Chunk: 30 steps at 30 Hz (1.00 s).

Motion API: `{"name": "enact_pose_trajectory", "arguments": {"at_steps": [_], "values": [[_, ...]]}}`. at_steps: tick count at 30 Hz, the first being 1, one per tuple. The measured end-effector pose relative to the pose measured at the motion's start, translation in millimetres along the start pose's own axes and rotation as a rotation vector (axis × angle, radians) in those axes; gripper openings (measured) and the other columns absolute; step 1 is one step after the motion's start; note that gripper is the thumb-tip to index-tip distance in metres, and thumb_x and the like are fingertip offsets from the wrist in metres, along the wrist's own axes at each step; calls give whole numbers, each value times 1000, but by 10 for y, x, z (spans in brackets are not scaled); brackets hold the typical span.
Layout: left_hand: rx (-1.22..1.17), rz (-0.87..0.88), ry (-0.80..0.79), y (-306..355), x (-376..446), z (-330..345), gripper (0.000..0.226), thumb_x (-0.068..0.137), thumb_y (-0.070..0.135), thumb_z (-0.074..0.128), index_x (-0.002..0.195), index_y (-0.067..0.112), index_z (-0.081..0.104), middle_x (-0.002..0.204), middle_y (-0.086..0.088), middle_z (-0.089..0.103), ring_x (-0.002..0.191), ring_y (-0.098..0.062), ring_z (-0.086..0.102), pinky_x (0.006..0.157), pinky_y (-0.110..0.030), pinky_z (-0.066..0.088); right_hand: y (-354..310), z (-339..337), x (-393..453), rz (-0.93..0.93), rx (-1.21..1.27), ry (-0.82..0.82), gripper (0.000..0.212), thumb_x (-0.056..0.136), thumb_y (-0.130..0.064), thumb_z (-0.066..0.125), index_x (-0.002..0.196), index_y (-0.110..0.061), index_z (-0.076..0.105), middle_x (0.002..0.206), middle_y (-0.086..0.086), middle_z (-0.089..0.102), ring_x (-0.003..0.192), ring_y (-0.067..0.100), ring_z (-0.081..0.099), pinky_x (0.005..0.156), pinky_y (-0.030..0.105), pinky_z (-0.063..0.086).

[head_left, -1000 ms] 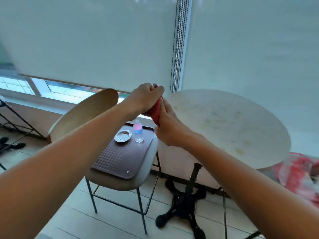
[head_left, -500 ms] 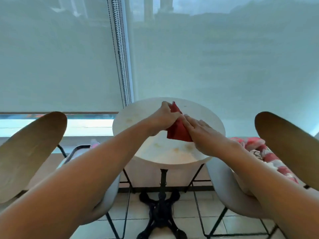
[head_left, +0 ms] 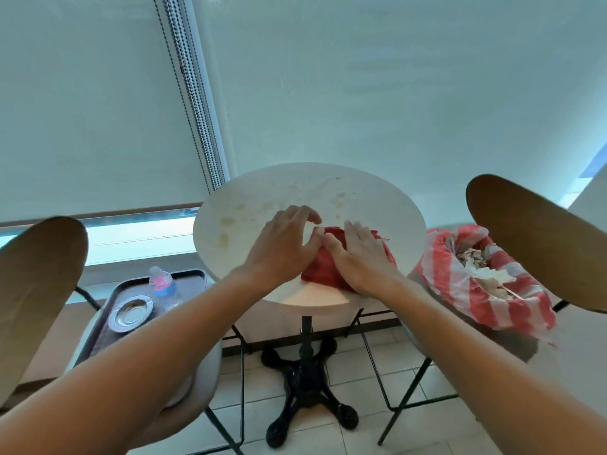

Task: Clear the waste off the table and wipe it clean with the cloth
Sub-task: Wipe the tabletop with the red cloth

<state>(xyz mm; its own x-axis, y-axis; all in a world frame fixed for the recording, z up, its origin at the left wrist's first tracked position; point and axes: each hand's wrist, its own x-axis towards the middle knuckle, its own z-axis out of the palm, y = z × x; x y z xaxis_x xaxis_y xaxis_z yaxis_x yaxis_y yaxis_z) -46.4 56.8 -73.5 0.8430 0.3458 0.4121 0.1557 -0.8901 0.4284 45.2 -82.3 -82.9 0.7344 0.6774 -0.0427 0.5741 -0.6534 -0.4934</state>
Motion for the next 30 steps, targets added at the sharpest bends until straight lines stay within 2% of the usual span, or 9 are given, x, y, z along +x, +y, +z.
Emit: {"name": "enact_pose_trajectory", "arguments": {"at_steps": [2, 5, 9, 13, 20, 26, 30], "values": [[30, 30, -3, -70, -52, 12, 30, 101, 42, 43, 122, 24, 56, 130, 5, 59, 124, -15, 52, 107, -39, 42, -49, 150, 16, 42, -87, -15, 78, 98, -68, 6, 160, -23, -5, 169, 7, -6, 155, 23, -10, 124, 49, -8], [42, 41, -24, -202, -80, 19, 37, 102, 44, 37, 127, 25, 56, 134, 5, 58, 129, -15, 50, 112, -39, 38, -75, 310, 44, 62, -264, 16, 80, 95, -72, -1, 158, -26, -15, 168, 5, -13, 154, 23, -16, 123, 51, -12], [62, 41, -45, -417, -126, 39, 48, 101, 51, 33, 135, 24, 53, 141, 6, 55, 135, -14, 46, 115, -39, 34, -69, 327, 239, 61, -343, 50, 85, 91, -78, 0, 159, -27, -12, 169, 4, -9, 154, 24, -13, 123, 53, -9], [43, -2, -21, -590, -135, -6, 45, 103, 49, 36, 138, 25, 51, 143, 6, 53, 137, -14, 43, 116, -35, 29, -196, 349, 492, -5, -350, 19, 87, 89, -80, 2, 160, -30, -7, 169, 2, -7, 154, 26, -12, 122, 55, -9], [-33, -42, -14, -748, -32, -65, 41, 104, 47, 36, 136, 26, 52, 139, 3, 56, 132, -16, 47, 113, -40, 36, -294, 423, 240, -143, -369, -30, 84, 87, -83, 1, 158, -39, -9, 168, -6, -12, 153, 19, -19, 123, 52, -10], [-31, 38, -58, -704, 74, -18, 45, 103, 51, 33, 136, 27, 52, 141, 6, 55, 134, -16, 46, 113, -42, 36, -168, 334, -78, -100, -372, -41, 81, 87, -85, 5, 156, -46, -11, 166, -14, -15, 151, 12, -22, 123, 46, -13], [-41, 61, -73, -663, 143, 39, 48, 101, 55, 31, 136, 29, 51, 140, 8, 55, 134, -14, 46, 113, -42, 37, -69, 269, -22, -55, -371, -46, 80, 86, -86, 5, 155, -48, -11, 167, -13, -14, 151, 11, -22, 124, 44, -12]]}}
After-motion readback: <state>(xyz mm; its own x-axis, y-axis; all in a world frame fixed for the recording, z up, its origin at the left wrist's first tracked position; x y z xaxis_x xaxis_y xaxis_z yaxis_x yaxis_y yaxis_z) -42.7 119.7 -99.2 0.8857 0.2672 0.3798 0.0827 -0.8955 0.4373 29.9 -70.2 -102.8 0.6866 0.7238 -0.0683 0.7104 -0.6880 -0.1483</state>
